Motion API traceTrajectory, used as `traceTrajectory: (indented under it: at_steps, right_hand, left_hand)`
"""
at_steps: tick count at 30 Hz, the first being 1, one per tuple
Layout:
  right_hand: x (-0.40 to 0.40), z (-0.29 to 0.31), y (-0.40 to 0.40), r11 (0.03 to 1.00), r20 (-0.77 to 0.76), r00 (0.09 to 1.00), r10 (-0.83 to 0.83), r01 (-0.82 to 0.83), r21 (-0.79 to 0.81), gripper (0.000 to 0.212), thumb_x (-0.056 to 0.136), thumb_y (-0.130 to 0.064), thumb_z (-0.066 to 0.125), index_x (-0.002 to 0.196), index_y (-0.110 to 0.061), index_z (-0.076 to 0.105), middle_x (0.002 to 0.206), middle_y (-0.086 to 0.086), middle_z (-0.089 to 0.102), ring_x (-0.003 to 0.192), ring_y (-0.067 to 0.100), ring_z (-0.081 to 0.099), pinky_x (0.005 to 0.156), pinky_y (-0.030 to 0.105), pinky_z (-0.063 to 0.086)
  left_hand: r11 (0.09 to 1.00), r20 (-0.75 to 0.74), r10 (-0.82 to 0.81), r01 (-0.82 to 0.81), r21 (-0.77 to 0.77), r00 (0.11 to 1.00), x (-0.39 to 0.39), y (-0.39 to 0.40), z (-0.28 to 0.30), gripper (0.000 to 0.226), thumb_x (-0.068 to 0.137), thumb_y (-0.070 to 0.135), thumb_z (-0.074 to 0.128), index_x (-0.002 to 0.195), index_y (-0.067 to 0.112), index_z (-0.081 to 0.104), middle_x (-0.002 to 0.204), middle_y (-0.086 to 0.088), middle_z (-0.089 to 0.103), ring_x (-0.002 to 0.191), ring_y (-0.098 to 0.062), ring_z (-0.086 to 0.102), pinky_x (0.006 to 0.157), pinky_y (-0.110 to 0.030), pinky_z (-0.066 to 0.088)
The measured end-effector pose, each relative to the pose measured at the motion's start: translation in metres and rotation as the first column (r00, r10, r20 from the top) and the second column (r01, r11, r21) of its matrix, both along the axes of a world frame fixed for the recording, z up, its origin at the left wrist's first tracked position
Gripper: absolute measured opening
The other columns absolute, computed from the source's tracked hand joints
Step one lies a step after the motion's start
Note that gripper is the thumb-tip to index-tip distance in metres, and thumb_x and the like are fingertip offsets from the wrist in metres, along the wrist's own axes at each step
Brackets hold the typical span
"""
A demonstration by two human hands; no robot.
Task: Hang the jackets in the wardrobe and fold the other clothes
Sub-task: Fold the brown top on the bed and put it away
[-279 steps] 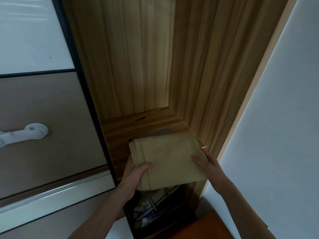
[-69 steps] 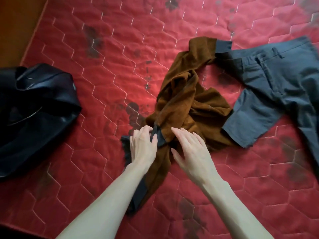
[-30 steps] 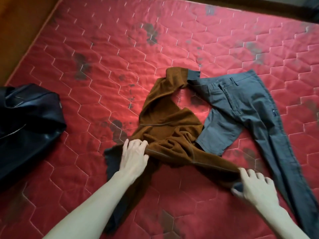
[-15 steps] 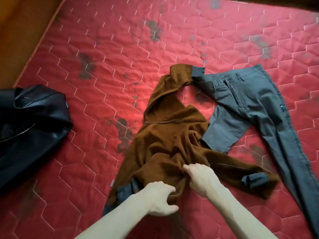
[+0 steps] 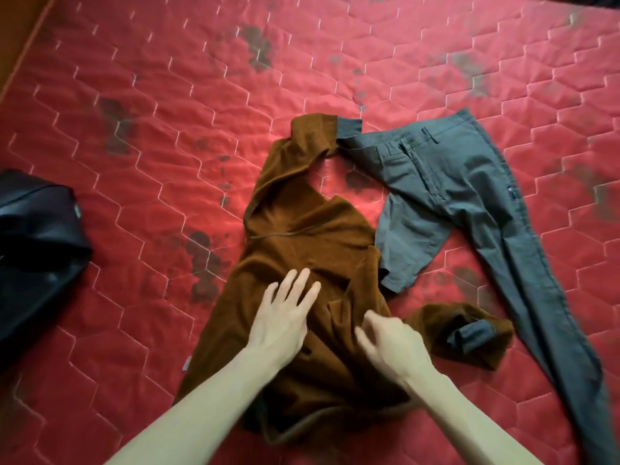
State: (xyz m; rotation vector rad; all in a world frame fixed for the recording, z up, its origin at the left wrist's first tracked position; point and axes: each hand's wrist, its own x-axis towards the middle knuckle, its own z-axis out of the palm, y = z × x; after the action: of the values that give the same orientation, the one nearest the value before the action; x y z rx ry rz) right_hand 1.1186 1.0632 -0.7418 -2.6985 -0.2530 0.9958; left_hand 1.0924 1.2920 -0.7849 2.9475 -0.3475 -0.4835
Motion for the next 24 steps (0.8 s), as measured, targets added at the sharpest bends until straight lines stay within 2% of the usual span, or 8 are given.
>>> traceTrajectory:
  at_steps: [3, 5, 8, 14, 17, 20, 22, 24]
  right_hand:
    - [0.025, -0.012, 0.002, 0.957, 0.323, 0.906, -0.273, 0.223, 0.184, 0.026, 0.095, -0.042, 0.065, 0.109, -0.024, 0.052, 0.107, -0.002, 0.057, 0.102, 0.023, 0.06, 0.077, 0.038, 0.052]
    - [0.038, -0.026, 0.003, 0.914, 0.171, 0.912, -0.372, 0.328, 0.237, 0.057, 0.09, -0.044, 0.072, 0.136, -0.024, 0.047, 0.129, 0.002, 0.057, 0.117, 0.024, 0.057, 0.097, 0.044, 0.052]
    - [0.045, -0.032, 0.011, 0.842, -0.191, 0.888, -0.418, 0.458, 0.286, 0.082, 0.088, -0.047, 0.074, 0.153, -0.032, 0.027, 0.137, 0.0, 0.061, 0.124, 0.024, 0.06, 0.105, 0.044, 0.05]
    - [0.022, -0.035, 0.035, 0.885, -0.499, 0.842, -0.206, 0.377, 0.272, 0.062, 0.082, -0.037, 0.07, 0.139, -0.042, 0.046, 0.103, -0.005, 0.068, 0.096, 0.016, 0.068, 0.095, 0.039, 0.057]
    - [0.01, -0.038, 0.038, 0.888, -0.531, 0.83, -0.174, 0.365, 0.279, 0.046, 0.072, -0.038, 0.069, 0.117, -0.04, 0.06, 0.096, -0.01, 0.074, 0.089, 0.01, 0.071, 0.089, 0.036, 0.059]
    - [0.001, -0.031, 0.033, 0.916, -0.477, 0.868, -0.135, 0.294, 0.274, 0.027, 0.077, -0.03, 0.069, 0.104, -0.028, 0.069, 0.094, -0.006, 0.075, 0.088, 0.013, 0.07, 0.086, 0.034, 0.058]
    - [-0.004, -0.025, 0.027, 0.922, -0.433, 0.897, -0.089, 0.239, 0.305, 0.018, 0.081, -0.022, 0.07, 0.098, -0.023, 0.066, 0.101, 0.0, 0.069, 0.093, 0.017, 0.066, 0.085, 0.033, 0.054]
    - [-0.008, -0.022, 0.016, 0.899, -0.426, 0.902, -0.07, 0.242, 0.365, 0.024, 0.079, -0.013, 0.069, 0.09, -0.03, 0.057, 0.099, -0.006, 0.063, 0.093, 0.012, 0.061, 0.08, 0.026, 0.05]
  left_hand:
    - [0.954, -0.216, -0.24, 0.271, 0.13, 0.946, 0.024, -0.007, -0.009, 0.059, 0.1, 0.027, 0.057, 0.155, 0.015, 0.038, 0.159, -0.013, 0.041, 0.153, -0.034, 0.029, 0.129, -0.055, 0.007]
    - [0.924, -0.304, -0.254, 0.324, 0.205, 0.918, 0.031, -0.011, -0.007, 0.052, 0.1, 0.026, 0.056, 0.149, 0.013, 0.043, 0.145, -0.01, 0.053, 0.137, -0.031, 0.045, 0.128, -0.05, 0.014]
    - [0.925, -0.48, -0.09, 0.252, 0.284, 0.873, 0.031, -0.012, 0.007, 0.044, 0.103, 0.034, 0.05, 0.142, 0.013, 0.05, 0.141, -0.011, 0.058, 0.13, -0.032, 0.052, 0.115, -0.046, 0.035]
    - [0.957, -0.797, 0.225, 0.027, 0.289, 0.561, 0.017, 0.025, 0.016, 0.08, 0.095, 0.06, 0.04, 0.16, 0.015, 0.03, 0.158, -0.012, 0.047, 0.142, -0.035, 0.048, 0.116, -0.044, 0.039]
    - [0.974, -0.688, 0.227, -0.173, 0.148, 0.689, 0.019, 0.019, 0.018, 0.064, 0.1, 0.053, 0.037, 0.152, 0.015, 0.036, 0.148, -0.013, 0.052, 0.135, -0.035, 0.053, 0.108, -0.043, 0.043]
    - [0.982, -0.294, 0.186, -0.173, 0.069, 0.937, 0.029, -0.002, 0.018, 0.044, 0.102, 0.027, 0.045, 0.144, 0.014, 0.038, 0.134, -0.007, 0.053, 0.122, -0.029, 0.053, 0.096, -0.041, 0.048]
    - [0.994, -0.11, 0.102, -0.097, 0.044, 0.989, 0.04, -0.014, 0.015, 0.057, 0.095, 0.018, 0.057, 0.148, 0.014, 0.037, 0.138, -0.007, 0.049, 0.125, -0.027, 0.049, 0.098, -0.037, 0.047]
    - [1.0, -0.09, 0.009, -0.009, 0.007, 0.996, 0.052, -0.023, 0.01, 0.079, 0.087, 0.014, 0.067, 0.156, 0.015, 0.031, 0.151, -0.008, 0.041, 0.14, -0.028, 0.039, 0.11, -0.038, 0.039]
